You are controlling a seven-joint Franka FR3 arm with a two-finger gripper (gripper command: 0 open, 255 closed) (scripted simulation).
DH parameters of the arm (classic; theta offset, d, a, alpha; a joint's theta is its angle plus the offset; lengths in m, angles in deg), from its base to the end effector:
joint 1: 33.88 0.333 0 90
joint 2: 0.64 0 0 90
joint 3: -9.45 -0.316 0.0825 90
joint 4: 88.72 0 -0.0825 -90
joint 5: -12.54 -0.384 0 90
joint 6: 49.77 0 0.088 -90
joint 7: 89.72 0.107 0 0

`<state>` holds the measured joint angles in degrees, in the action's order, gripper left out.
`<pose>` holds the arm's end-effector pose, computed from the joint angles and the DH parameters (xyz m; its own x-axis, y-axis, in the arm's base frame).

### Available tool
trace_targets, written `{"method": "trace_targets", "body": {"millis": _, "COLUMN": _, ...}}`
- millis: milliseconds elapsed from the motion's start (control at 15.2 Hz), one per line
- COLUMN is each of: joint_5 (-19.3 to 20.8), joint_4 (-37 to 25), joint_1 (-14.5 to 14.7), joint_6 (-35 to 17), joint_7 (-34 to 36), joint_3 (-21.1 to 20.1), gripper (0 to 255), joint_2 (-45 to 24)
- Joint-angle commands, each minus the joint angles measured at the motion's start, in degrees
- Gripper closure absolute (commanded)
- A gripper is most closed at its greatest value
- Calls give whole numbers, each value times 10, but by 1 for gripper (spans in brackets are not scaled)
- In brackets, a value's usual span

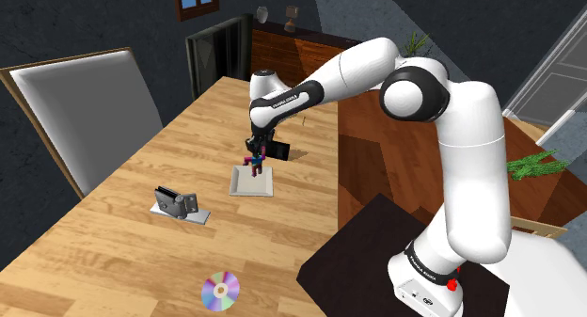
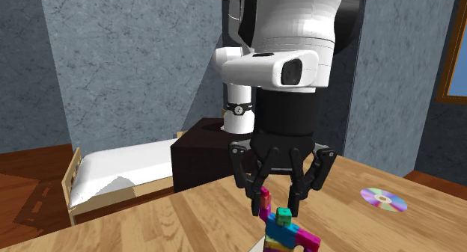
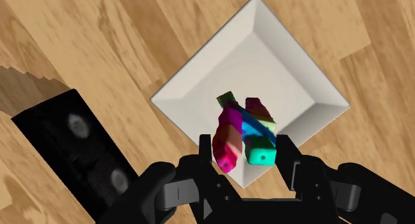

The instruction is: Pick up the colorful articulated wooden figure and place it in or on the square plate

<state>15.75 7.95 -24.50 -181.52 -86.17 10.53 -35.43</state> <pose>0.6719 0.0982 0.2466 0.9923 0.1234 0.0072 0.1228 -0.9910 0.0524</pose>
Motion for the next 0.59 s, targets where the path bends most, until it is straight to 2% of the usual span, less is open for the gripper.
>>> {"method": "trace_targets", "body": {"millis": 0, "joint_5": 0, "joint_4": -3, "joint_1": 0, "joint_6": -9, "joint_7": 1, "joint_3": 0, "gripper": 255, "joint_2": -11}}
{"method": "trace_targets", "body": {"millis": 264, "joint_5": 1, "joint_4": -3, "joint_1": 0, "joint_6": -31, "joint_7": 2, "joint_3": 0, "gripper": 255, "joint_2": -34}}
{"method": "trace_targets", "body": {"millis": 528, "joint_5": 1, "joint_4": -3, "joint_1": 0, "joint_6": -31, "joint_7": 2, "joint_3": 0, "gripper": 255, "joint_2": -34}}
